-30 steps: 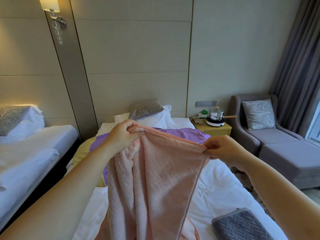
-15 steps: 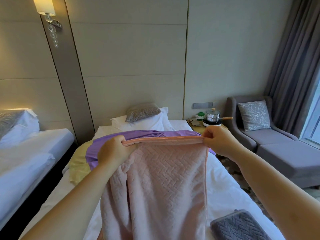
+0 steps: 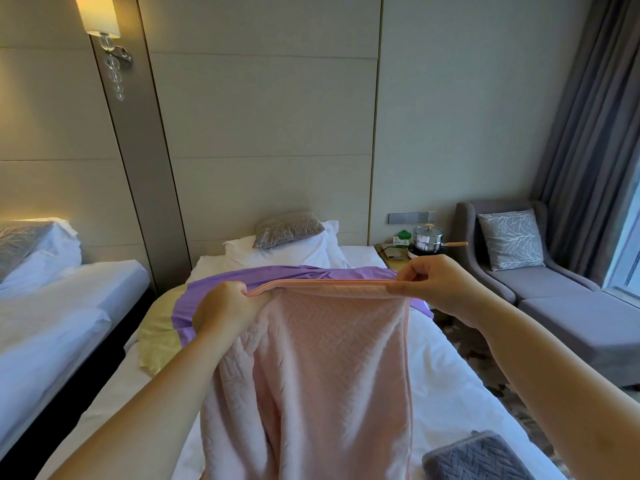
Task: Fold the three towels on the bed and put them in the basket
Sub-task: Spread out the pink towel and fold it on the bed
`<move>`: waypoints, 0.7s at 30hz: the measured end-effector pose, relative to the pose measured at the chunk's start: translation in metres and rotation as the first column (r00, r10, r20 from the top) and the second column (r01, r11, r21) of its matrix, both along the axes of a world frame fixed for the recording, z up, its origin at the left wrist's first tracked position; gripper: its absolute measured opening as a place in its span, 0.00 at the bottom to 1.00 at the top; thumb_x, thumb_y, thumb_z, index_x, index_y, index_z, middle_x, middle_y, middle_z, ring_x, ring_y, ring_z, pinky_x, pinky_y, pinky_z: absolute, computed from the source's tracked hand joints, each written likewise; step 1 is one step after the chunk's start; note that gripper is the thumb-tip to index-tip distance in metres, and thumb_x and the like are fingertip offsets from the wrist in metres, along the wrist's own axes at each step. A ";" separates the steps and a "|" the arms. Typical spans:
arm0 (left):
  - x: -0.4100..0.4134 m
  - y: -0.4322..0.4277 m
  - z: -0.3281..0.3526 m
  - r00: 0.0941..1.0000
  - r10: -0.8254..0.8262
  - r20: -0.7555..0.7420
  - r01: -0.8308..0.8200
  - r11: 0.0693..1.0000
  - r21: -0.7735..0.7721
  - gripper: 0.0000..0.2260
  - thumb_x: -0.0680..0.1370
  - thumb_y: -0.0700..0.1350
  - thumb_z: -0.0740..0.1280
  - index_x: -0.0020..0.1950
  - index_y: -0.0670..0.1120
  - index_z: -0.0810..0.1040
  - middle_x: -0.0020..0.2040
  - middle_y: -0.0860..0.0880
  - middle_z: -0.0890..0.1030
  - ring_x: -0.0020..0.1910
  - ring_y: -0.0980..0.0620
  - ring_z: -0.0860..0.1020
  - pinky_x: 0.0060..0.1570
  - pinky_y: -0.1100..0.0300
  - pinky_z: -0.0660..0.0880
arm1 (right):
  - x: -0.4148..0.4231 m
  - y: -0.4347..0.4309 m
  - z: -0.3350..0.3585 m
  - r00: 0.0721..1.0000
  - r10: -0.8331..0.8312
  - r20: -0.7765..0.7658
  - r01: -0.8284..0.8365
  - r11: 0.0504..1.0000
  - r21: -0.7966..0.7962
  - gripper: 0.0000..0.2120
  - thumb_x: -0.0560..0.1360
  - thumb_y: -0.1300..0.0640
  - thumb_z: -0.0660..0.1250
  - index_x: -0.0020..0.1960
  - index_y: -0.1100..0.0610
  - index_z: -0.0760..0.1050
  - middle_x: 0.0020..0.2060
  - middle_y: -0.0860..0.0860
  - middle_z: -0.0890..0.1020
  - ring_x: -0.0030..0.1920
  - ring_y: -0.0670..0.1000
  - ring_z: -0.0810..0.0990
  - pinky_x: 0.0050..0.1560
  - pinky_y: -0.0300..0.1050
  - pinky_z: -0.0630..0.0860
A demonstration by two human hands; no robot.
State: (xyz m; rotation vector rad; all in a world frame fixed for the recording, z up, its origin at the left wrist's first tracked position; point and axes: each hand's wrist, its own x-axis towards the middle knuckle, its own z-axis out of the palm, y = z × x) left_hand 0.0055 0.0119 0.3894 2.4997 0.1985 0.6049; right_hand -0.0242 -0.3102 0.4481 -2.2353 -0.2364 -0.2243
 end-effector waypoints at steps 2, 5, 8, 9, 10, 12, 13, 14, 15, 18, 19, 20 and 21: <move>0.002 0.002 -0.001 1.000 -0.021 -0.008 0.021 1.000 -0.005 0.33 0.60 0.78 0.62 0.27 0.49 0.57 0.22 0.54 0.57 0.22 0.52 0.60 0.27 0.58 0.53 | 0.002 -0.001 0.000 0.996 -0.029 0.089 0.038 0.994 -0.106 0.10 0.66 0.50 0.76 0.35 0.56 0.80 0.31 0.52 0.81 0.30 0.46 0.74 0.31 0.37 0.71; 0.007 0.004 -0.003 0.995 -0.101 0.003 0.101 0.992 -0.070 0.31 0.60 0.74 0.67 0.27 0.49 0.57 0.22 0.55 0.57 0.22 0.55 0.59 0.25 0.58 0.54 | 0.005 0.000 -0.001 0.984 -0.056 0.167 0.081 0.985 -0.149 0.10 0.68 0.51 0.75 0.39 0.53 0.75 0.31 0.49 0.80 0.31 0.47 0.75 0.30 0.35 0.69; 0.008 0.007 -0.006 0.975 -0.214 -0.068 0.202 0.968 -0.148 0.28 0.61 0.69 0.72 0.29 0.49 0.62 0.21 0.56 0.63 0.21 0.59 0.64 0.21 0.66 0.57 | 0.009 0.001 -0.006 0.998 -0.007 0.055 0.013 0.992 -0.124 0.11 0.71 0.55 0.73 0.46 0.50 0.71 0.35 0.50 0.81 0.34 0.48 0.76 0.35 0.40 0.73; 0.008 0.008 -0.007 0.962 -0.248 -0.113 0.226 0.958 -0.174 0.27 0.61 0.69 0.72 0.31 0.48 0.65 0.23 0.57 0.68 0.23 0.61 0.67 0.23 0.68 0.60 | 0.011 0.001 -0.009 1.000 -0.007 0.018 0.010 0.985 -0.170 0.10 0.72 0.54 0.71 0.49 0.50 0.71 0.36 0.50 0.80 0.35 0.48 0.76 0.36 0.39 0.72; 0.007 0.010 -0.008 0.948 -0.267 -0.170 0.233 0.952 -0.199 0.27 0.61 0.69 0.72 0.36 0.48 0.68 0.29 0.58 0.72 0.28 0.62 0.70 0.27 0.66 0.65 | 0.012 0.002 -0.014 1.000 -0.020 -0.003 0.019 0.975 -0.220 0.08 0.74 0.54 0.70 0.51 0.50 0.73 0.37 0.50 0.80 0.36 0.48 0.75 0.36 0.39 0.71; 0.005 0.018 -0.012 0.919 -0.227 -0.323 0.177 0.968 -0.176 0.29 0.62 0.71 0.70 0.47 0.48 0.72 0.44 0.54 0.76 0.43 0.56 0.75 0.36 0.62 0.70 | 0.017 0.002 -0.024 0.998 -0.066 -0.017 0.059 0.961 -0.270 0.06 0.75 0.53 0.67 0.51 0.52 0.77 0.41 0.51 0.80 0.40 0.49 0.76 0.40 0.41 0.72; 0.004 0.023 -0.015 0.899 -0.159 -0.408 0.129 0.987 -0.100 0.31 0.63 0.70 0.70 0.52 0.48 0.71 0.50 0.52 0.75 0.48 0.53 0.75 0.39 0.60 0.71 | 0.019 0.002 -0.030 0.995 -0.096 -0.029 0.085 0.960 -0.265 0.05 0.76 0.54 0.66 0.49 0.53 0.78 0.42 0.52 0.81 0.41 0.50 0.77 0.41 0.42 0.73; 0.003 0.029 -0.020 0.877 -0.083 -0.474 0.086 0.996 -0.016 0.31 0.66 0.68 0.69 0.56 0.46 0.71 0.53 0.49 0.75 0.50 0.49 0.75 0.40 0.59 0.71 | 0.020 0.001 -0.036 0.991 -0.127 -0.046 0.111 0.960 -0.256 0.06 0.76 0.54 0.65 0.47 0.54 0.79 0.42 0.53 0.81 0.40 0.50 0.77 0.39 0.42 0.72; 0.003 0.036 -0.026 0.855 -0.027 -0.518 0.051 0.998 0.032 0.29 0.69 0.65 0.69 0.57 0.43 0.73 0.54 0.46 0.76 0.51 0.47 0.76 0.41 0.59 0.71 | 0.022 0.000 -0.042 0.985 -0.157 -0.070 0.135 0.960 -0.247 0.07 0.76 0.54 0.64 0.45 0.55 0.80 0.40 0.53 0.81 0.37 0.50 0.76 0.36 0.42 0.71; -0.002 0.047 -0.043 0.834 -0.087 -0.544 -0.037 0.977 -0.212 0.15 0.72 0.52 0.70 0.49 0.41 0.80 0.50 0.41 0.82 0.46 0.44 0.78 0.42 0.58 0.72 | 0.027 0.001 -0.060 0.964 -0.199 -0.176 0.175 0.974 -0.143 0.09 0.76 0.56 0.64 0.45 0.61 0.79 0.33 0.52 0.76 0.32 0.49 0.70 0.31 0.41 0.66; -0.005 0.047 -0.046 0.852 -0.139 -0.505 -0.055 0.935 -0.350 0.11 0.73 0.49 0.70 0.46 0.41 0.80 0.48 0.41 0.82 0.45 0.44 0.78 0.43 0.57 0.73 | 0.028 0.003 -0.066 0.958 -0.196 -0.210 0.181 0.979 -0.089 0.08 0.75 0.57 0.65 0.45 0.62 0.79 0.33 0.52 0.75 0.32 0.49 0.70 0.33 0.41 0.67; -0.007 0.047 -0.049 0.881 -0.158 -0.447 -0.059 0.898 -0.435 0.09 0.74 0.46 0.69 0.45 0.40 0.80 0.47 0.42 0.81 0.44 0.45 0.77 0.44 0.57 0.72 | 0.028 0.005 -0.072 0.954 -0.186 -0.234 0.180 0.983 -0.047 0.07 0.75 0.57 0.65 0.45 0.61 0.79 0.33 0.52 0.75 0.33 0.50 0.70 0.34 0.43 0.68; -0.009 0.046 -0.051 0.907 -0.148 -0.394 -0.059 0.881 -0.469 0.08 0.76 0.44 0.67 0.46 0.38 0.79 0.46 0.41 0.79 0.43 0.46 0.75 0.44 0.57 0.70 | 0.028 0.009 -0.077 0.953 -0.171 -0.248 0.172 0.985 -0.018 0.06 0.74 0.58 0.66 0.44 0.60 0.79 0.34 0.52 0.76 0.34 0.50 0.71 0.36 0.44 0.69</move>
